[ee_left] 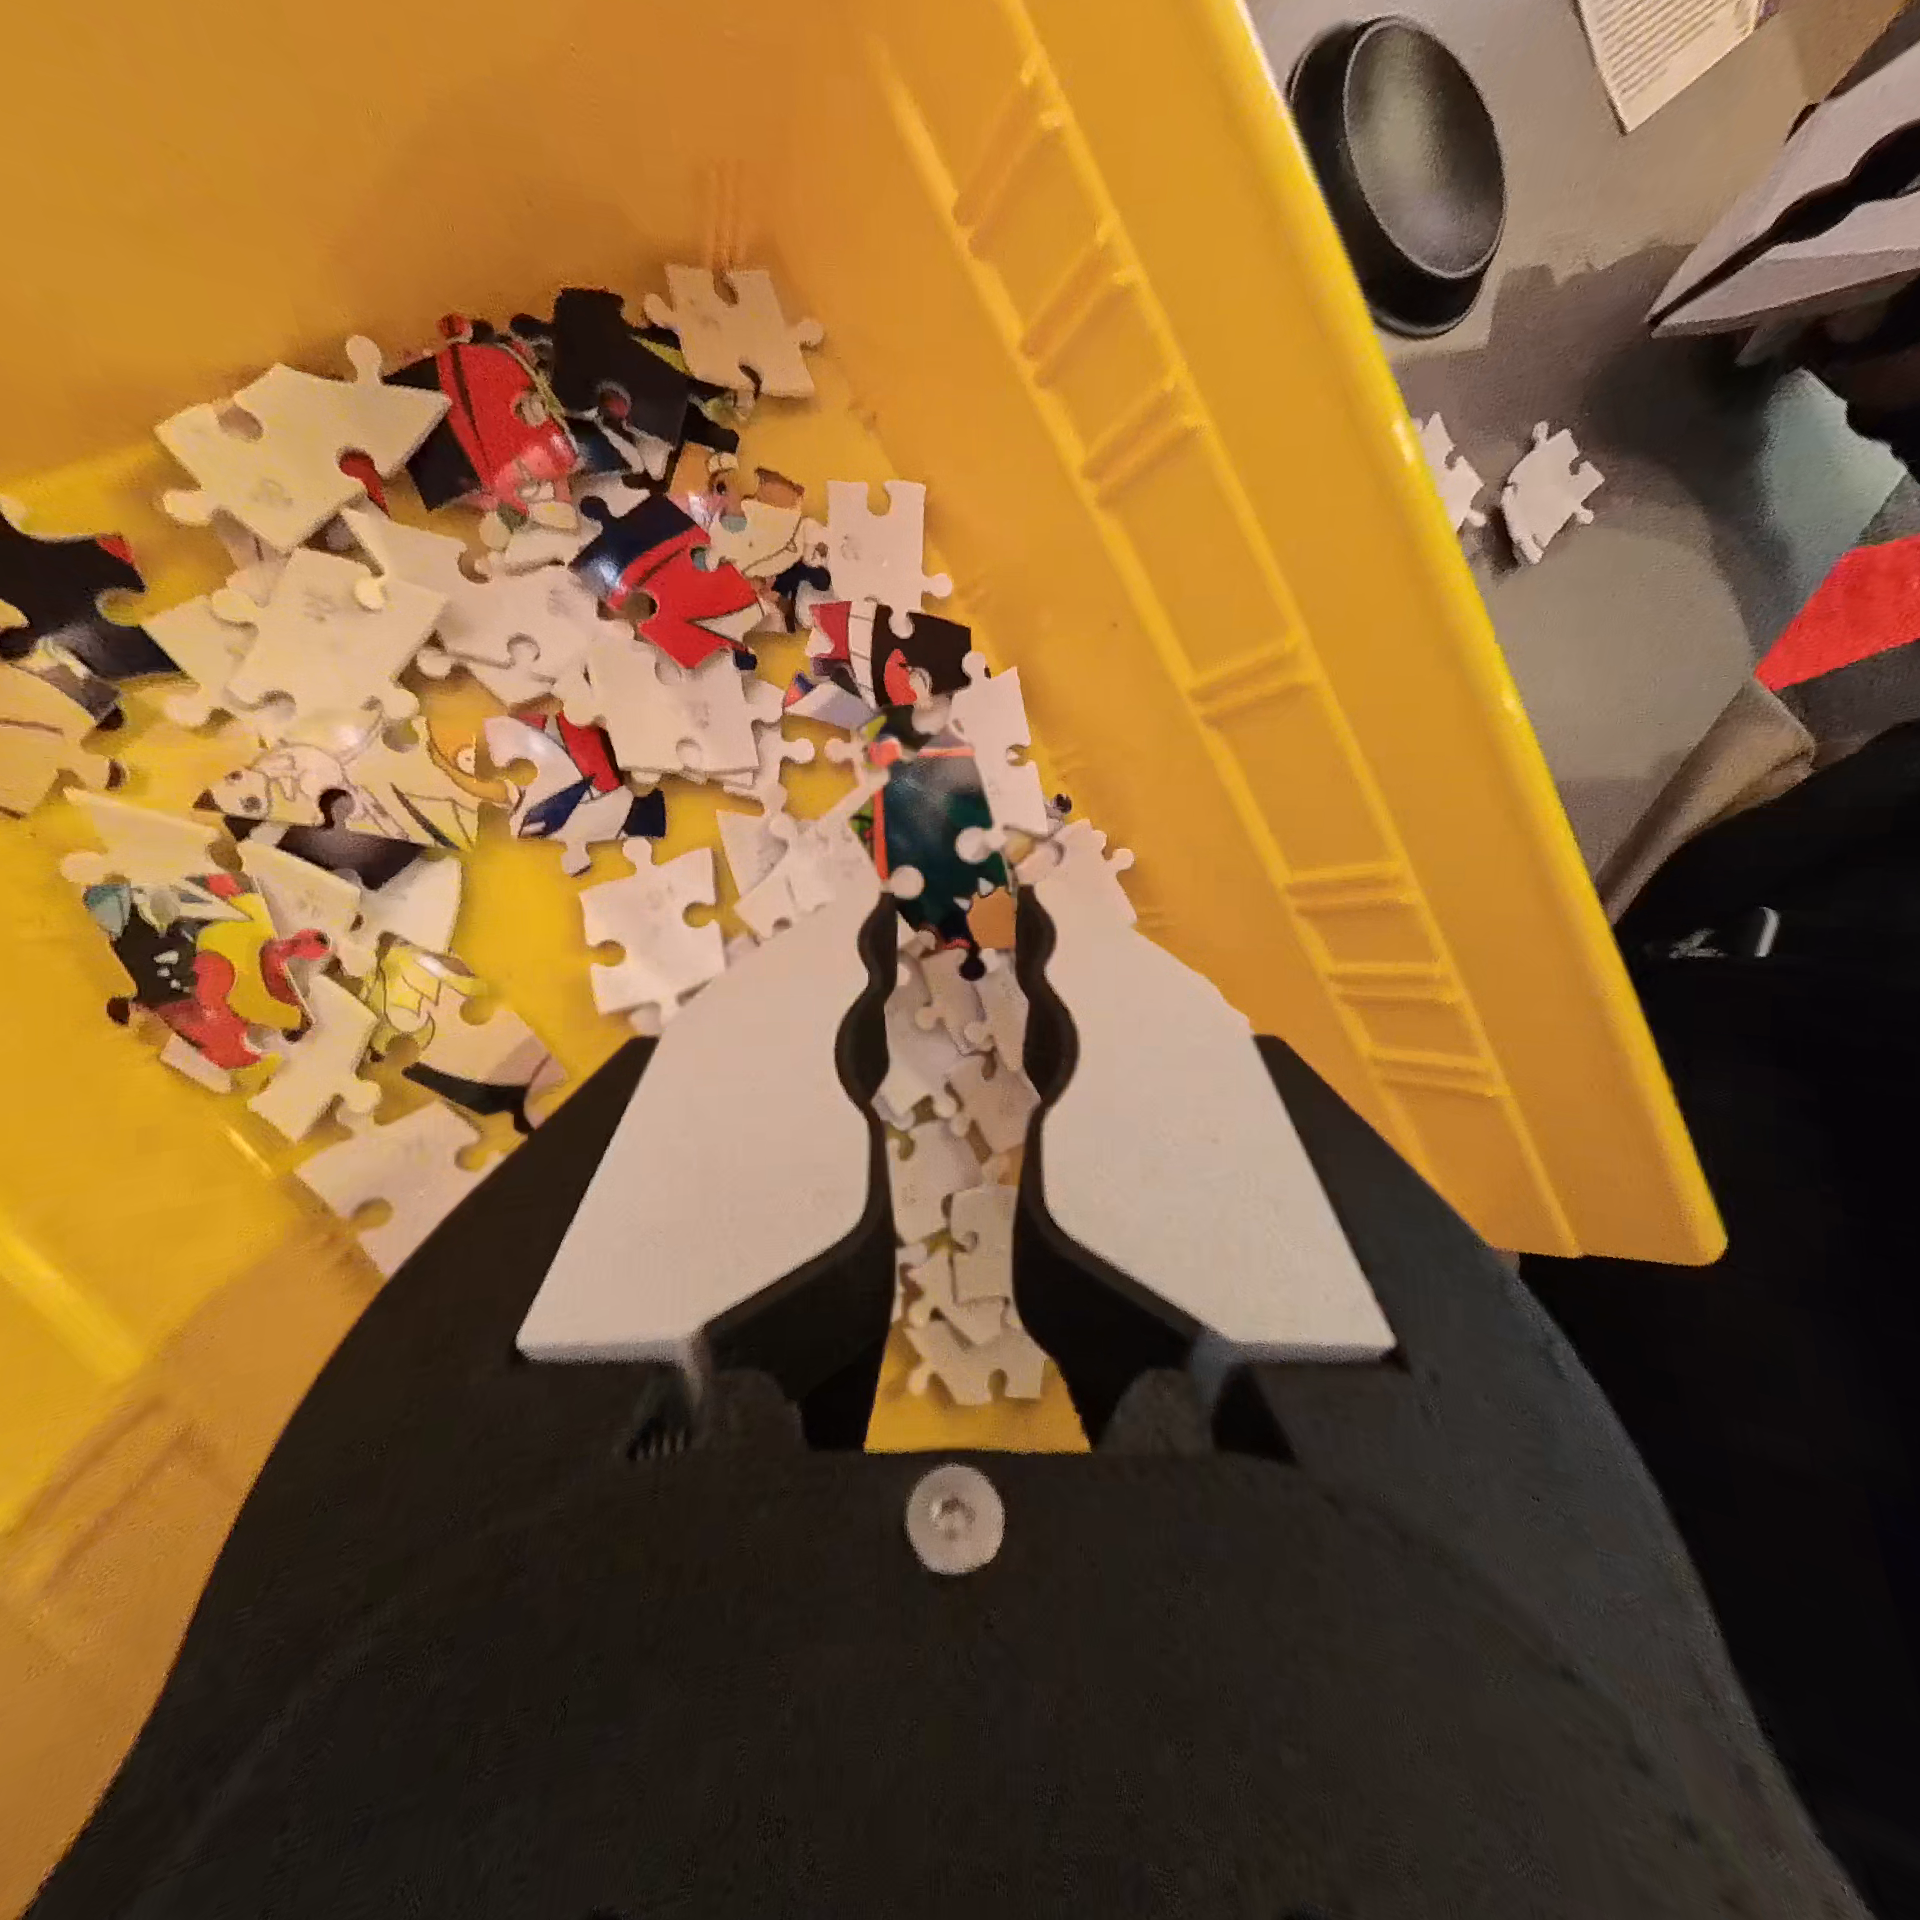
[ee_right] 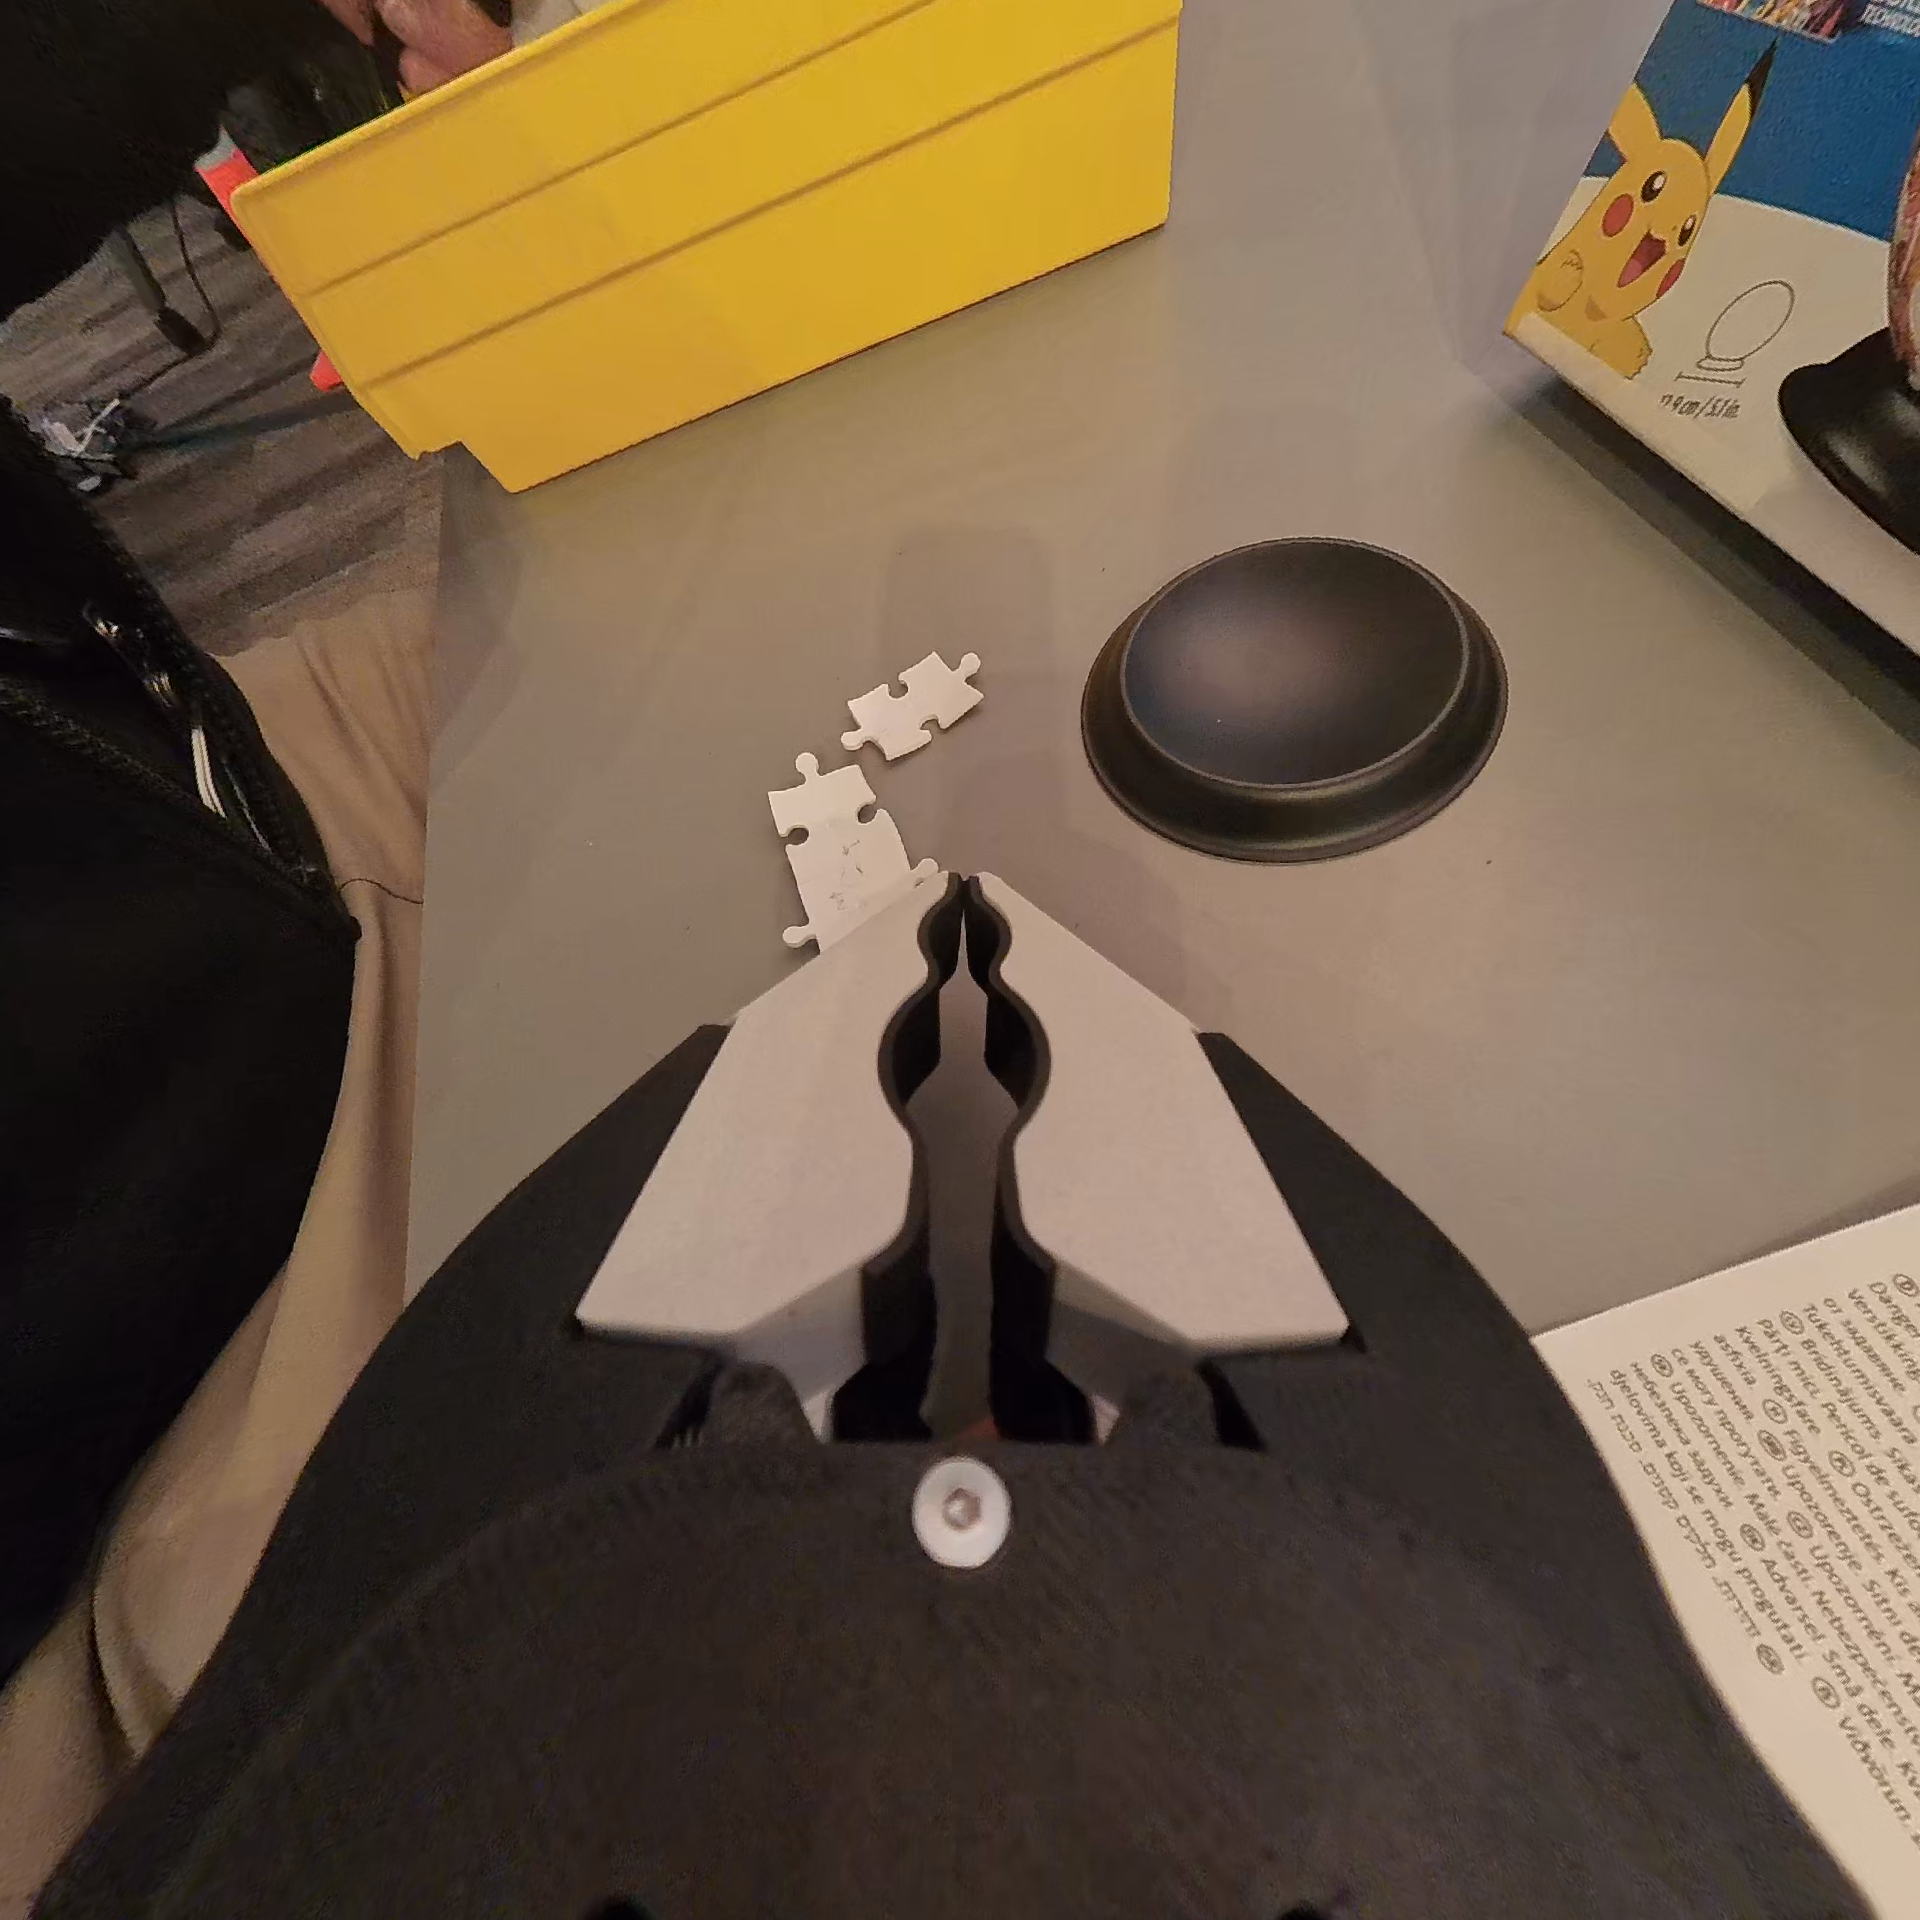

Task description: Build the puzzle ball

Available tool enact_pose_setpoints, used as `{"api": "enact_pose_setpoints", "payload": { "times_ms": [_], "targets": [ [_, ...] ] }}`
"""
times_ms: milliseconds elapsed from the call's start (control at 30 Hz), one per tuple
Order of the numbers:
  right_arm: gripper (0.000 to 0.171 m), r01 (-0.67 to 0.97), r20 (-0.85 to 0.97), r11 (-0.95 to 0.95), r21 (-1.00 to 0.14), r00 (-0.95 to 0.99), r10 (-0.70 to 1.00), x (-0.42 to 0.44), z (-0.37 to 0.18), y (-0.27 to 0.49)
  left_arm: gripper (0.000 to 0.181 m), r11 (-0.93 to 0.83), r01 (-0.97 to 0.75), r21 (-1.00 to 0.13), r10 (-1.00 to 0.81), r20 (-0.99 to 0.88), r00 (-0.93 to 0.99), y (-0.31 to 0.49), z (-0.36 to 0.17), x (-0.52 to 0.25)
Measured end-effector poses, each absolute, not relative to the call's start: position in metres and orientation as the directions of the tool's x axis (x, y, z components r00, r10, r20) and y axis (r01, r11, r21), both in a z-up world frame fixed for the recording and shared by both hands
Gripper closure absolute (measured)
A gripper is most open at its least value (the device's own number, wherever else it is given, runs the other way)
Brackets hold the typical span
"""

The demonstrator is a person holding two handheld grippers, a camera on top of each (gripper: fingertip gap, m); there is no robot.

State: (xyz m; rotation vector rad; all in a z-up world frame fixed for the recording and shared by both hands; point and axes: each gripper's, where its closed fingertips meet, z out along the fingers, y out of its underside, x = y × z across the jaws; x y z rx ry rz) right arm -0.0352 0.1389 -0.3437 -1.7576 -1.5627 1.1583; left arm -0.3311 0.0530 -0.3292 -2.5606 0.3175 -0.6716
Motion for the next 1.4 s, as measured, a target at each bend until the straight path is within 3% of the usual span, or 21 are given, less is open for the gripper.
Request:
{"api": "enact_pose_setpoints", "payload": {
  "times_ms": [133,400,500,667,867,1133,1400],
  "targets": [
    [0.171,0.527,-0.256,-0.203,-0.825,-0.028,0.966,-0.035,-0.344,0.139,0.159,-0.886,-0.061,-0.459,-0.266,0.397,0.878,0.040,-0.331,-0.335],
    [0.171,0.527,-0.255,-0.202,-0.826,-0.029,0.967,-0.035,-0.344,0.139,0.153,-0.933,-0.311,-0.184,-0.339,0.147,0.929,-0.007,-0.364,-0.342],
    [0.171,0.526,-0.254,-0.201,-0.826,-0.030,0.967,-0.035,-0.344,0.139,0.136,-0.925,-0.296,-0.239,-0.335,0.141,0.932,0.004,-0.358,-0.338],
    [0.171,0.528,-0.255,-0.202,-0.825,-0.029,0.966,-0.035,-0.344,0.139,0.151,-0.851,-0.272,-0.450,-0.362,0.126,0.924,0.058,-0.335,-0.330],
    [0.171,0.522,-0.252,-0.202,-0.828,-0.024,0.967,-0.035,-0.343,0.139,0.166,-0.899,-0.299,-0.320,-0.352,0.120,0.928,0.061,-0.368,-0.336],
    [0.171,0.528,-0.264,-0.210,-0.823,-0.029,0.964,-0.035,-0.344,0.139,0.166,-0.933,-0.306,-0.190,-0.342,0.206,0.917,0.009,-0.366,-0.332],
    [0.171,0.533,-0.263,-0.211,-0.819,-0.023,0.964,-0.035,-0.345,0.140,0.160,-0.900,-0.272,-0.341,-0.331,0.128,0.935,0.037,-0.349,-0.339]
  ]
}}
